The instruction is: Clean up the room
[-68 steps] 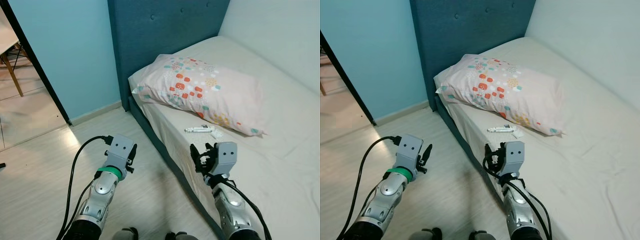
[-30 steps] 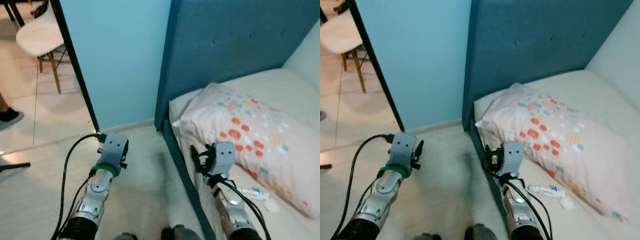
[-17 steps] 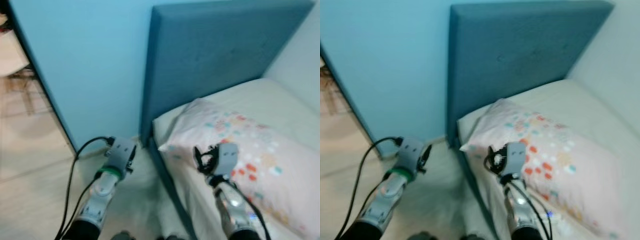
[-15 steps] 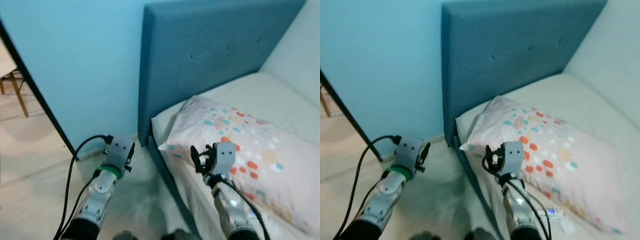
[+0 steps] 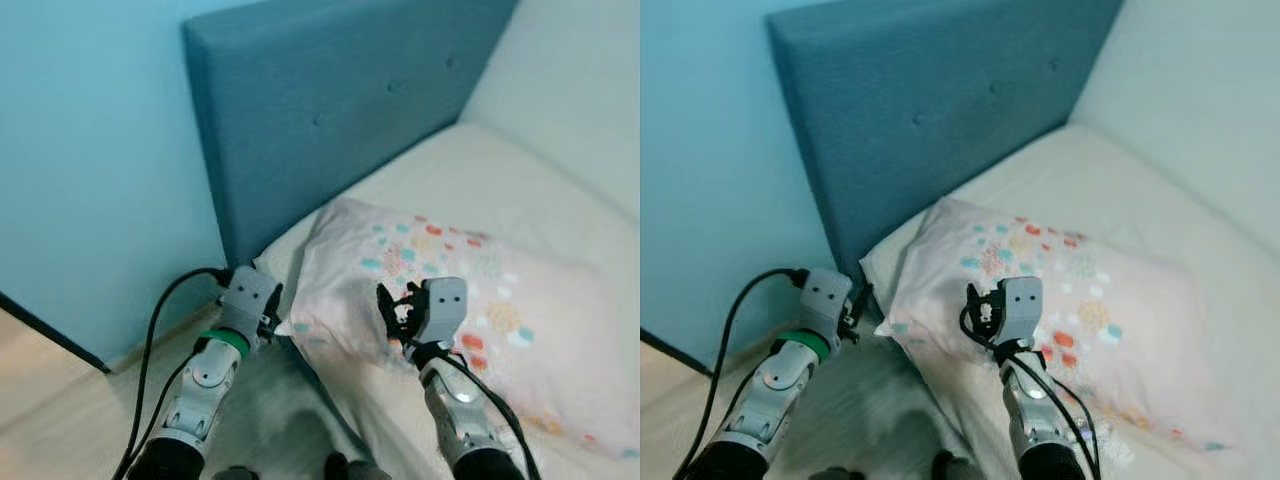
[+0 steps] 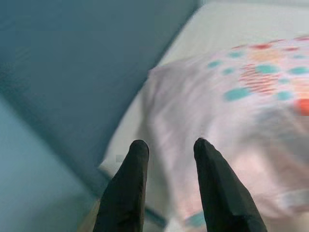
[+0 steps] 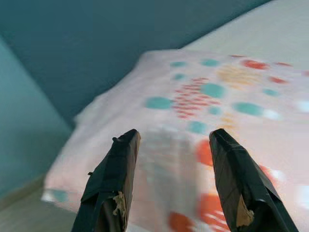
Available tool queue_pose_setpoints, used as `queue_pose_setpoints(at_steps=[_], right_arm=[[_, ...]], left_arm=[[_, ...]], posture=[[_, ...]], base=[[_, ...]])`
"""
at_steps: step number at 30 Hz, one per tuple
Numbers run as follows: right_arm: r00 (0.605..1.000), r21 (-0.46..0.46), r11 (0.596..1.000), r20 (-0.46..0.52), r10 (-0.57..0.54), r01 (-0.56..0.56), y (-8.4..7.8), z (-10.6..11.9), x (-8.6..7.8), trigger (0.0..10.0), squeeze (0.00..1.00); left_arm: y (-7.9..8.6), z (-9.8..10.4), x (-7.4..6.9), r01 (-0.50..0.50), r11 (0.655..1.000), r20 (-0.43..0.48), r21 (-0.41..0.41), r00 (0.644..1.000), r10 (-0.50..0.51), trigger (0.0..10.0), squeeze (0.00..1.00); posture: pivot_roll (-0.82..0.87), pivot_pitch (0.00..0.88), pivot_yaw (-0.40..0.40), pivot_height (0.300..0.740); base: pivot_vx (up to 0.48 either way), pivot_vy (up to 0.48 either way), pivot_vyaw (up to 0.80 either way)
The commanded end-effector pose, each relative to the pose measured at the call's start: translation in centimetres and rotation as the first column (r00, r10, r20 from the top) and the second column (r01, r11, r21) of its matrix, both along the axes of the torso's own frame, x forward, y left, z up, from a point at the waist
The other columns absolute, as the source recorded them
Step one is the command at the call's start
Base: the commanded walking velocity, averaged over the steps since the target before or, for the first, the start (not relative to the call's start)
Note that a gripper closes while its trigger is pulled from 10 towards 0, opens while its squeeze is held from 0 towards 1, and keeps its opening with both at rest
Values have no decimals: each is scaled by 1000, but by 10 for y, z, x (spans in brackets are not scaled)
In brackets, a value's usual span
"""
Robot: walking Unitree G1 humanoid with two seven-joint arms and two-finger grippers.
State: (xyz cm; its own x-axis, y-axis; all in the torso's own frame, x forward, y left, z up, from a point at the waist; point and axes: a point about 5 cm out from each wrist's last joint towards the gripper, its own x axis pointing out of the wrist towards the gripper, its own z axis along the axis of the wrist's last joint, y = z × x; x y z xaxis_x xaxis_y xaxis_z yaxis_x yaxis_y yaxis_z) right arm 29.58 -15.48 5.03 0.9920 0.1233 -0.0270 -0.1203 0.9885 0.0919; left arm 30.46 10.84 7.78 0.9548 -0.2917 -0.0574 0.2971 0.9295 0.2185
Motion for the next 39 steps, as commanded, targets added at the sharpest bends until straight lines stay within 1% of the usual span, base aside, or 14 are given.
queue_pose_setpoints(at_steps=[1,9,11,14,17,22,25,26,27,29,30,34,37,39], right_arm=[[1000,-4,1000,-19,-10,10,-2,-5,-4,10000,0],[1000,-2,1000,-23,-1,1,-2,-6,-3,10000,0],[1000,2,1000,-25,1,-1,-1,-6,-4,10000,0],[1000,4,1000,-27,3,-3,-2,-6,-5,10000,0],[1000,-4,1000,-23,18,-18,-2,-7,-6,10000,0],[1000,-11,1000,-23,12,-13,-4,-7,-7,10000,0],[1000,-19,1000,-21,-2,1,-9,-6,-7,10000,0],[1000,-22,1000,-17,-8,7,-11,-6,-7,10000,0],[1000,-22,1000,-17,-8,7,-11,-6,-7,10000,0],[1000,-23,1000,-15,-9,9,-11,-5,-6,10000,0],[1000,-25,1000,-14,-11,11,-11,-5,-6,10000,0],[1000,-26,1000,-10,-12,12,-10,-4,-5,10000,0],[1000,-26,1000,-13,0,-1,-7,-5,-7,10000,0],[1000,-26,1000,-13,0,-1,-7,-5,-7,10000,0]], left_arm=[[0,-11,-6,6,1000,-51,10,999,-6,10000,0],[1,-12,-6,0,1000,-65,11,998,1,10000,0],[2,-14,-6,-2,1000,-71,21,997,3,10000,0],[7,-25,-8,-7,998,-124,70,992,16,10000,0],[8,-33,-8,0,999,-174,53,985,10,10000,0],[8,-32,-3,-19,1000,-191,18,981,22,10000,0],[4,-28,0,-17,1000,-188,-3,982,16,10000,0],[0,-25,0,15,1000,-166,17,986,-11,10000,0],[0,-25,0,15,1000,-166,17,986,-11,10000,0],[-4,-24,-1,55,997,-146,48,988,-48,10000,0],[-6,-24,-1,64,997,-146,44,988,-57,10000,0],[-6,-23,0,50,998,-146,26,988,-46,10000,0],[1,-23,2,-2,1000,-144,17,990,4,10000,0],[1,-23,2,-2,1000,-144,17,990,4,10000,0]], posture=[[21,93,4,740],[17,89,5,740],[15,89,5,740],[7,92,4,740],[-4,90,4,740],[-11,85,1,740],[-11,81,0,740],[-12,81,1,740],[-12,81,1,740],[-13,80,2,740],[-14,81,2,740],[-14,83,1,740],[-6,79,-3,740],[-6,79,-3,740]], base=[[0,0,0],[0,0,0],[0,0,0],[0,0,0],[0,0,0],[0,0,0],[0,0,0],[0,0,0],[0,0,0],[0,0,0],[0,0,0],[0,0,0],[0,0,0],[0,0,0]])
